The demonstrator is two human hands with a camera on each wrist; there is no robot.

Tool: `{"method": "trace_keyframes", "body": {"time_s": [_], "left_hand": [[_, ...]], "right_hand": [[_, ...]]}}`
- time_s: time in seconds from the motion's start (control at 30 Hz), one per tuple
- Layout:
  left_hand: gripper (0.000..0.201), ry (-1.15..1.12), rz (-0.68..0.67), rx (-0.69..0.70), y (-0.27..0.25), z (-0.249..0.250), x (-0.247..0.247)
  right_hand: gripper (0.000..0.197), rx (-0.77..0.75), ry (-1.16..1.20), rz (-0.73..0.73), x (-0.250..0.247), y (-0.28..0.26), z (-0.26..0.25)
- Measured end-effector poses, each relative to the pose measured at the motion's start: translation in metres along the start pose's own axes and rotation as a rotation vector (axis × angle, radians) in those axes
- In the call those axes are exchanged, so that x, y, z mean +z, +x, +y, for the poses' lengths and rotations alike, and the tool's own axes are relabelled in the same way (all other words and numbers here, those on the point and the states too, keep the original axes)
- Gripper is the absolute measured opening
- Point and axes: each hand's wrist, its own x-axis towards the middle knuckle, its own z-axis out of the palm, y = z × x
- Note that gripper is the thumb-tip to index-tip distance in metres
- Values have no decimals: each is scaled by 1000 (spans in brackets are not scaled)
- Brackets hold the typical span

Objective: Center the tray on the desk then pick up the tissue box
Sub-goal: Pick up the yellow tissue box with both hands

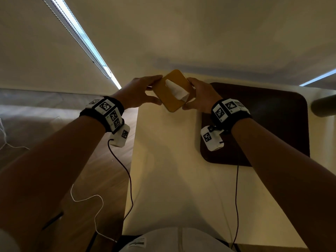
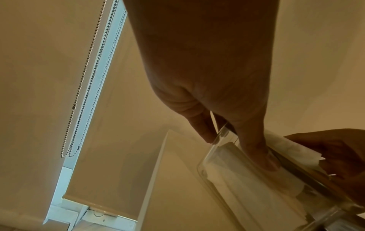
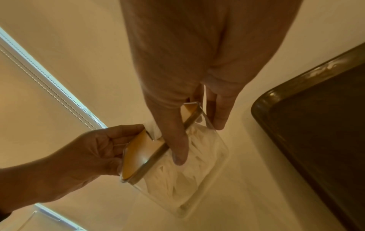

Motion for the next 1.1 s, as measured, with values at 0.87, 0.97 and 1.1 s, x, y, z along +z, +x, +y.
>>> {"method": "trace_keyframes", "body": {"time_s": [0.87, 0.97, 1.1], "left_hand": [[101, -33, -219, 13, 14, 1, -11], [98, -185, -124, -20, 3, -2, 0], [97, -308, 40, -69, -12, -3, 16]], "right_hand": [[123, 331, 647, 415, 121, -31, -34], [117, 297, 592, 388, 108, -28, -29], [104, 176, 542, 319, 72, -25, -15]]}}
